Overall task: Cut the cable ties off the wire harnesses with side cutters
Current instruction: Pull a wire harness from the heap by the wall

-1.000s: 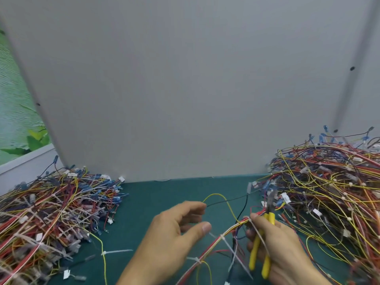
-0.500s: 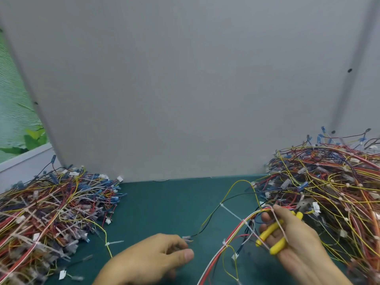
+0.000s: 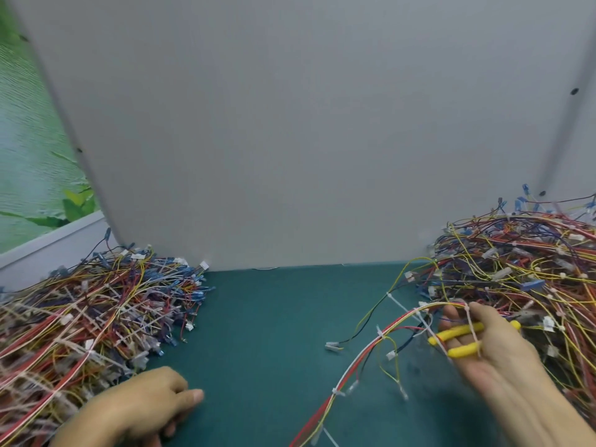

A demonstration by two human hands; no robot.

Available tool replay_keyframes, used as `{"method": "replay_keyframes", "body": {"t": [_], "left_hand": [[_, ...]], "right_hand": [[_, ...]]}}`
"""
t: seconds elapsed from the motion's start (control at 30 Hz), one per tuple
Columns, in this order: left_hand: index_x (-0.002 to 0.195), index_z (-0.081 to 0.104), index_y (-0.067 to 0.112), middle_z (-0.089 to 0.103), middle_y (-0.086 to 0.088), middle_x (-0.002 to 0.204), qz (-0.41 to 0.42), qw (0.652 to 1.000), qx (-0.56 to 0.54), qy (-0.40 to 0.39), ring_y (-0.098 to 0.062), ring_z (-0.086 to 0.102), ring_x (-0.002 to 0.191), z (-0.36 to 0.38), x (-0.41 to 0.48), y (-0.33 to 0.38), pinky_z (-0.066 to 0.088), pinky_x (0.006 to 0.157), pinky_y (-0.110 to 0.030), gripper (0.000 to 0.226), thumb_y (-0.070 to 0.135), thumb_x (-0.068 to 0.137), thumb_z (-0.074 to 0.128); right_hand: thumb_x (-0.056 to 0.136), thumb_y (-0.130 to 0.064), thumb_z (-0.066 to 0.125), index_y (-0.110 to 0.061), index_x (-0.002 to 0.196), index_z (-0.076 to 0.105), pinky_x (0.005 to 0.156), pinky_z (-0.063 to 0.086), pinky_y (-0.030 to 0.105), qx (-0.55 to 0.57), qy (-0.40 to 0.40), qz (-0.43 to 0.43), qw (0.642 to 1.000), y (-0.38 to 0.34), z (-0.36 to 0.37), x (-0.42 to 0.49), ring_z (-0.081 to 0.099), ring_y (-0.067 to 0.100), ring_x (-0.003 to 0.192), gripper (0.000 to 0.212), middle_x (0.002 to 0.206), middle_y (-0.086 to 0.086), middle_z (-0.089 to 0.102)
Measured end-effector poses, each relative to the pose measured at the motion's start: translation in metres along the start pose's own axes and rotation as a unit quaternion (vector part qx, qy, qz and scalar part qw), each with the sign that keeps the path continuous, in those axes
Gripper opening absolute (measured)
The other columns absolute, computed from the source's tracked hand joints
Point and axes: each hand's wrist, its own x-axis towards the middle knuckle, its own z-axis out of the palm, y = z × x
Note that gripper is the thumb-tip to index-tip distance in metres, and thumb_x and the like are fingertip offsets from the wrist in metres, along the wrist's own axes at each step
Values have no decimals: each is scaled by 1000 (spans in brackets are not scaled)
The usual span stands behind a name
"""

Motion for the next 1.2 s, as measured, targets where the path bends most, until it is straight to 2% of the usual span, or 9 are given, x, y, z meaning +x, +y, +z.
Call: {"method": "replay_keyframes", "body": {"t": [0.13,0.3,0.5,0.63,0.73,0.87,1.03,1.13,1.2], "left_hand": [[84,58,19,67,4,84,-55,998,24,31,-2,62,59,-8,-3,-33,51,60,-16,30,44,96,49],[87,68,32,70,20,90,161,972,40,164,11,59,84,24,-9,26,45,82,-15,17,44,91,57],[97,62,39,66,22,81,234,970,0,63,8,58,75,71,-14,97,48,71,-16,42,60,61,67],[97,65,32,69,15,84,211,973,51,77,-7,64,83,70,-9,96,54,78,-28,26,30,71,69],[98,65,34,69,14,86,212,962,67,160,-10,62,87,56,-12,89,52,79,-30,20,28,79,63],[101,60,35,68,10,94,200,921,107,316,-17,63,91,21,-27,87,53,80,-35,15,27,88,57],[93,63,25,66,2,89,230,829,112,498,-26,62,86,-20,-46,100,51,72,-38,20,9,85,57],[84,68,16,67,0,85,329,824,58,458,-21,61,80,-23,-39,103,47,78,-27,24,2,71,54],[83,70,16,68,4,85,349,854,14,387,-13,60,80,-5,-25,102,42,78,-17,27,13,65,49]], "right_hand": [[98,-14,44,-10,79,54,46,51,24,12,3,-12,1000,-1,-4,6,58,15,52,22,47,1,62],[99,-12,43,-9,79,52,42,53,21,28,-5,-12,1000,2,-1,4,64,14,53,23,47,3,63],[99,-11,44,-9,83,48,55,56,24,51,11,-9,999,-3,-2,6,61,17,75,17,80,12,60],[99,-12,44,-8,82,49,59,55,24,45,14,-7,999,-3,-1,7,61,17,72,19,54,8,65],[100,-12,43,-8,80,49,57,56,24,50,14,-4,999,-4,1,5,60,17,70,20,63,10,64],[99,-9,44,-8,80,49,79,53,32,38,14,-14,999,-4,0,3,60,15,71,20,75,11,59],[93,-5,55,-10,75,53,45,50,24,-61,-9,-75,995,0,-3,0,58,7,41,19,51,1,59],[89,-4,61,-12,72,54,40,44,25,-175,-28,-163,971,4,-6,-2,53,13,44,20,47,0,55],[89,-4,62,-12,69,56,44,41,28,-274,-45,-231,932,6,-7,-4,49,15,47,22,53,3,53]]}}
